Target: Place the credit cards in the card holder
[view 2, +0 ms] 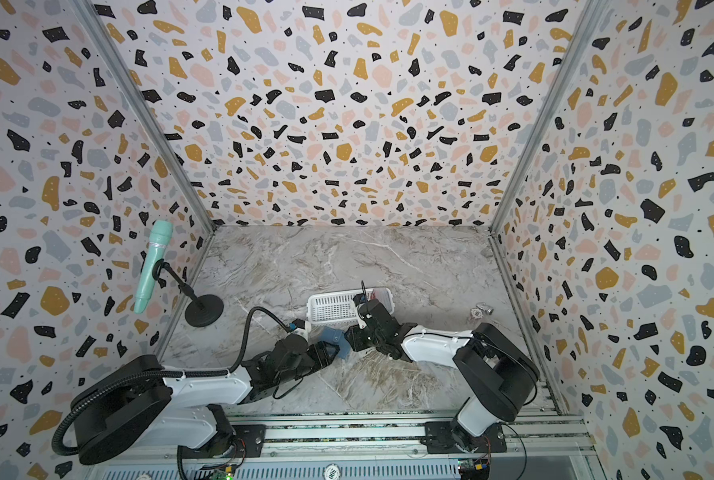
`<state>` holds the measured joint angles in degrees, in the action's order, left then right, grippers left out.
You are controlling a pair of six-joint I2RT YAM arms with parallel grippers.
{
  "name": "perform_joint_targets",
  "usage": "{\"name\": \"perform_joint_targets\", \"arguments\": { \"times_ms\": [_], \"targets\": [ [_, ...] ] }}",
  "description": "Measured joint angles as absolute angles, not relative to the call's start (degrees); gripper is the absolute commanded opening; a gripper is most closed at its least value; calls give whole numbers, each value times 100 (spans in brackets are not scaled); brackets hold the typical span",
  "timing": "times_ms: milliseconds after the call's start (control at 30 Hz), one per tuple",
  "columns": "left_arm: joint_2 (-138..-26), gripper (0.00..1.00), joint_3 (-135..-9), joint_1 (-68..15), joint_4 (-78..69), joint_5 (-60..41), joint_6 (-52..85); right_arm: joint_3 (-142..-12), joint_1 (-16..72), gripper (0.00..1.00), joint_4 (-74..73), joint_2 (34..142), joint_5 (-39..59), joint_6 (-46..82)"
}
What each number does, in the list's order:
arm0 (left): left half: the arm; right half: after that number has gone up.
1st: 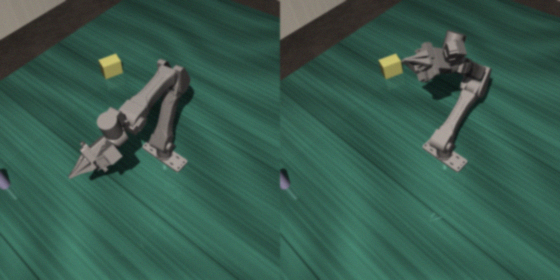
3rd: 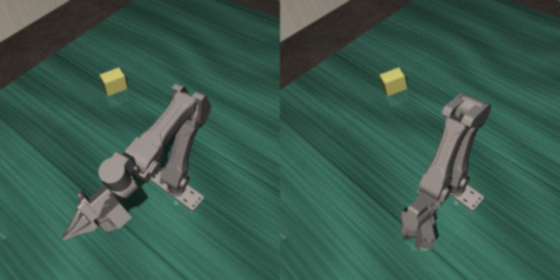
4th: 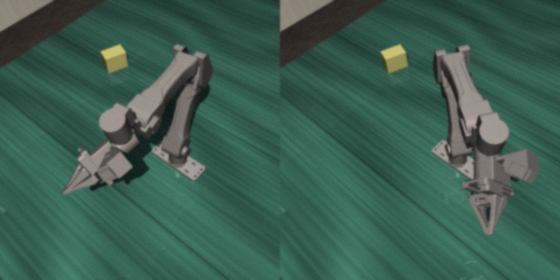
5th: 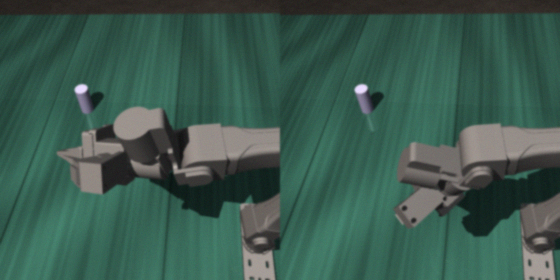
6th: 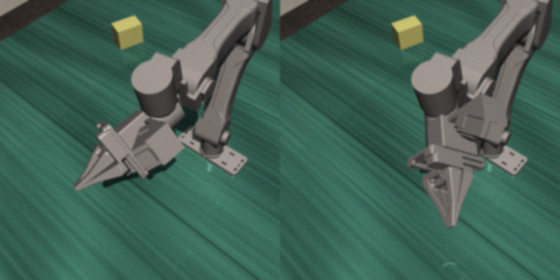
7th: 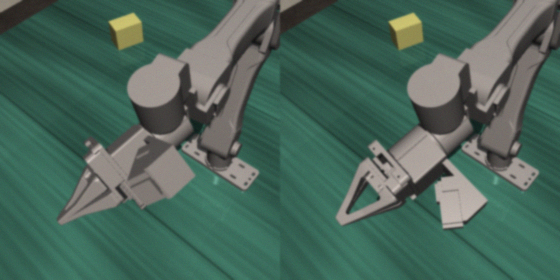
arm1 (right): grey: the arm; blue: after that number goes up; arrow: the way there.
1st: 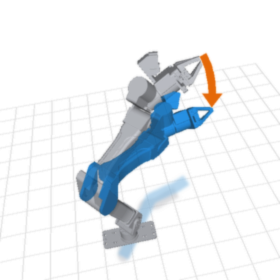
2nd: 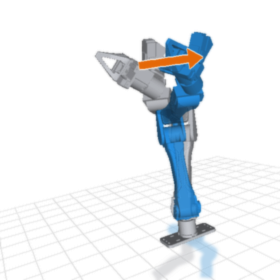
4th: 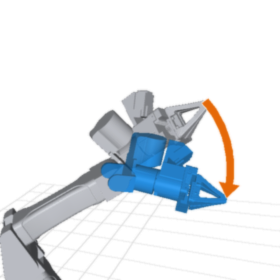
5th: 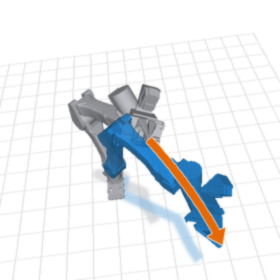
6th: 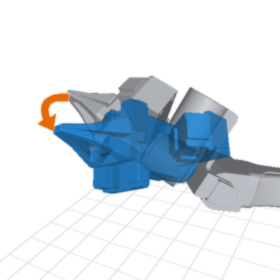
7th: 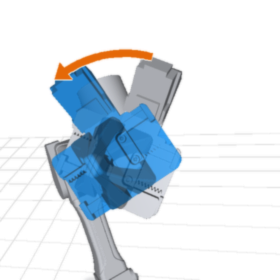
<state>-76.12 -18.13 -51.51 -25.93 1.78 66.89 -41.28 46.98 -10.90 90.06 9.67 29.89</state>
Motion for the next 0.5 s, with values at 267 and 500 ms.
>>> {"name": "perform_joint_targets", "arguments": {
  "times_ms": [267,500],
  "targets": [
    [-7616,63,-1811,-5148,-2508,252,6740,-4790,4587,41,-1260,10066,1332,2753],
    [-7693,63,-1811,-5151,-2530,252,6770,-4762,4552,40,-1347,10165,1514,2665]
  ]
}}
